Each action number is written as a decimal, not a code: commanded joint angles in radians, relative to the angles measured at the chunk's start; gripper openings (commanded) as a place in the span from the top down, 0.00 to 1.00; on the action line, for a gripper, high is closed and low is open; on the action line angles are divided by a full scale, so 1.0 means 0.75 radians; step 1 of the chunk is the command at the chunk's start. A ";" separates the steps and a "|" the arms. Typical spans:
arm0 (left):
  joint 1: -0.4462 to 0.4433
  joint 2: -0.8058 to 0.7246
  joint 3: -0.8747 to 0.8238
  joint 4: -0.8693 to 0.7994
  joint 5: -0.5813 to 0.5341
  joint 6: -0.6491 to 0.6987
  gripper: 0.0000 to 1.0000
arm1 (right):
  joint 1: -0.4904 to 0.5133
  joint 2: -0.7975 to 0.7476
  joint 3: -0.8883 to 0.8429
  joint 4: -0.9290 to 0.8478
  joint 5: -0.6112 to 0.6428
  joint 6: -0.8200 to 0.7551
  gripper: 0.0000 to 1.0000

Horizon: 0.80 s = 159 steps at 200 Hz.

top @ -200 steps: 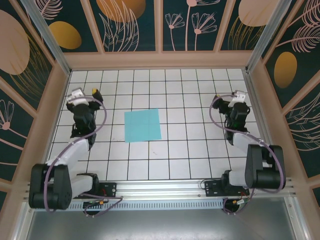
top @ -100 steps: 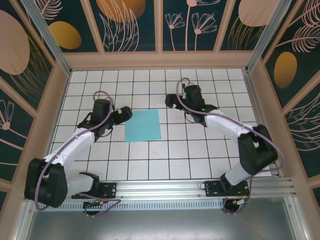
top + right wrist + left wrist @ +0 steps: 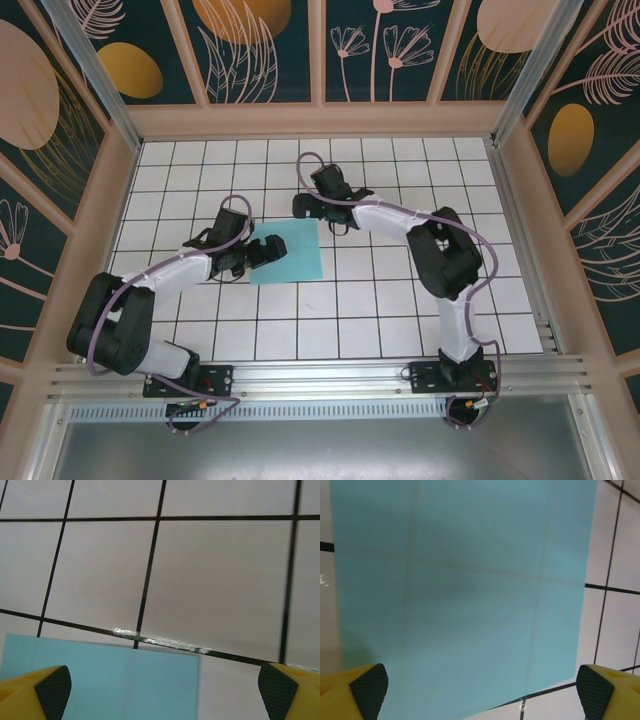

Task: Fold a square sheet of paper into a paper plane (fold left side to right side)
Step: Pick up the square sheet of paper from the center of the table.

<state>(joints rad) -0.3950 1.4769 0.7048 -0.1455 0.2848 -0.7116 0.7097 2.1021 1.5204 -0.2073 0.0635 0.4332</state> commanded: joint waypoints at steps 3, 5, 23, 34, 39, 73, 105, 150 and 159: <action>-0.011 0.029 -0.005 -0.001 0.001 0.021 0.02 | 0.039 0.071 0.093 -0.111 0.030 -0.033 0.01; -0.011 0.031 -0.005 -0.002 0.000 0.023 0.02 | 0.041 0.077 0.099 -0.113 0.030 -0.033 0.01; -0.013 0.045 -0.009 -0.006 -0.001 0.032 0.02 | 0.057 0.122 0.143 -0.137 0.028 -0.046 0.01; -0.013 0.053 -0.013 -0.008 -0.001 0.035 0.02 | 0.068 0.146 0.167 -0.156 0.036 -0.055 0.01; -0.013 0.058 -0.013 -0.009 -0.001 0.037 0.01 | 0.069 0.155 0.177 -0.165 0.038 -0.058 0.01; -0.013 0.068 -0.019 -0.017 -0.020 0.042 0.01 | 0.086 0.184 0.176 -0.196 0.030 -0.052 0.01; -0.013 0.074 -0.021 -0.017 -0.022 0.043 0.01 | 0.100 0.179 0.142 -0.219 -0.019 -0.038 0.01; -0.013 0.083 -0.025 -0.011 -0.028 0.040 0.01 | 0.129 0.131 0.070 -0.168 -0.207 -0.010 0.04; -0.013 0.082 -0.026 -0.010 -0.028 0.041 0.02 | 0.132 0.122 0.064 -0.161 -0.238 -0.005 0.05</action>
<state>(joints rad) -0.3996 1.5162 0.7048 -0.1455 0.2798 -0.7002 0.7723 2.2139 1.6096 -0.2924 0.0521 0.4023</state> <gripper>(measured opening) 0.985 0.963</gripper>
